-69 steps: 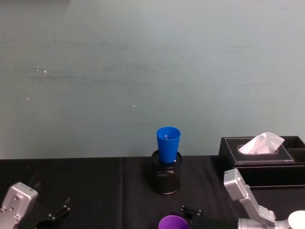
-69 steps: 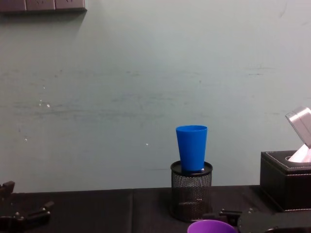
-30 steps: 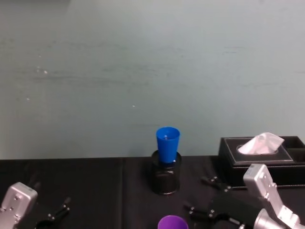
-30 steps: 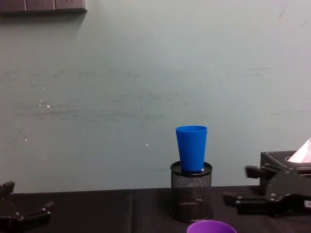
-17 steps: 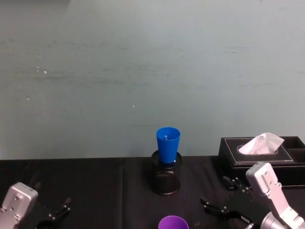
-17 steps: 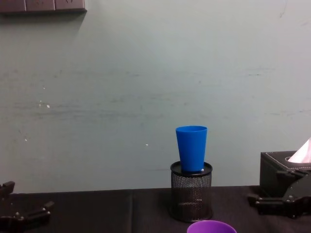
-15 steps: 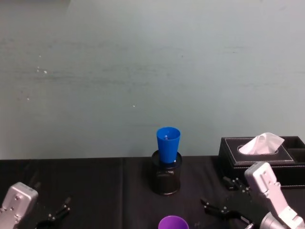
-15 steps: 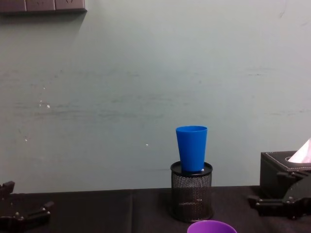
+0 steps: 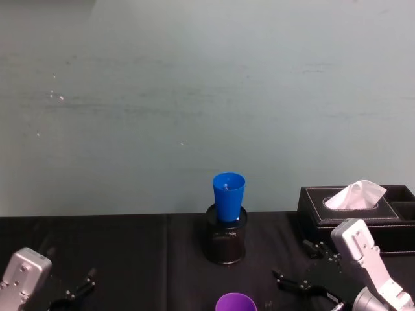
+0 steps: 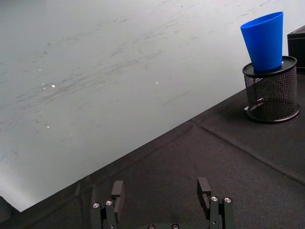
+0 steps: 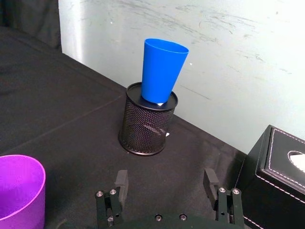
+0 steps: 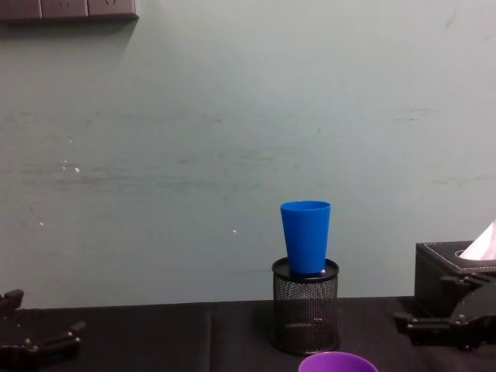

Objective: Pick up one cup with a gripper and tap it against the other cup.

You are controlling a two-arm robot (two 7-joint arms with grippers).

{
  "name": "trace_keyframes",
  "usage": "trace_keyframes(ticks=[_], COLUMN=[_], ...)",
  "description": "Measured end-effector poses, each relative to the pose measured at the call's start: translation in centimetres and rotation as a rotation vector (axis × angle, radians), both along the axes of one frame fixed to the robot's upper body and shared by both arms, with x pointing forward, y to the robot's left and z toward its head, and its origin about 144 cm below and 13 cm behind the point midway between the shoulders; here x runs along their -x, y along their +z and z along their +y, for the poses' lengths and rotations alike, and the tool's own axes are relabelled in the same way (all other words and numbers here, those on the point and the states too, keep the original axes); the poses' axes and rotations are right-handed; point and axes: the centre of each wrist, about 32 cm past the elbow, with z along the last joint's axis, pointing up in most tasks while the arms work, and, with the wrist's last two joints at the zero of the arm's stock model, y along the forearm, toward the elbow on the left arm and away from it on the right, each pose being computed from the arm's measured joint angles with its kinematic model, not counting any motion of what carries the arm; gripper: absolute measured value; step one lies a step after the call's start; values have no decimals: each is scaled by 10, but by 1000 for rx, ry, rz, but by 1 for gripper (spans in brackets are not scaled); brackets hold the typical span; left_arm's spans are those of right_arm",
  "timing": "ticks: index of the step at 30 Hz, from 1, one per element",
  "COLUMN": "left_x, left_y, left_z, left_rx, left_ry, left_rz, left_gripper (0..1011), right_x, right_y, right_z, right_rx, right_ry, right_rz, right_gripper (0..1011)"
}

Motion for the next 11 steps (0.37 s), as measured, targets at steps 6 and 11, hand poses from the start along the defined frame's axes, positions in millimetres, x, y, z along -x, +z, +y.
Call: trace_keyframes(ticks=[6,11], left_x=[0,0], left_y=[0,0], left_z=[0,0], left_rx=[0,0], left_ry=[0,0], left_rz=[0,0], left_gripper=[1000,1000], right_x=[0,0], right_y=[0,0], right_z=[0,0], right_rx=[0,0], right_ry=[2,3], right_rz=[-2,-4], right_gripper=[1003,1003])
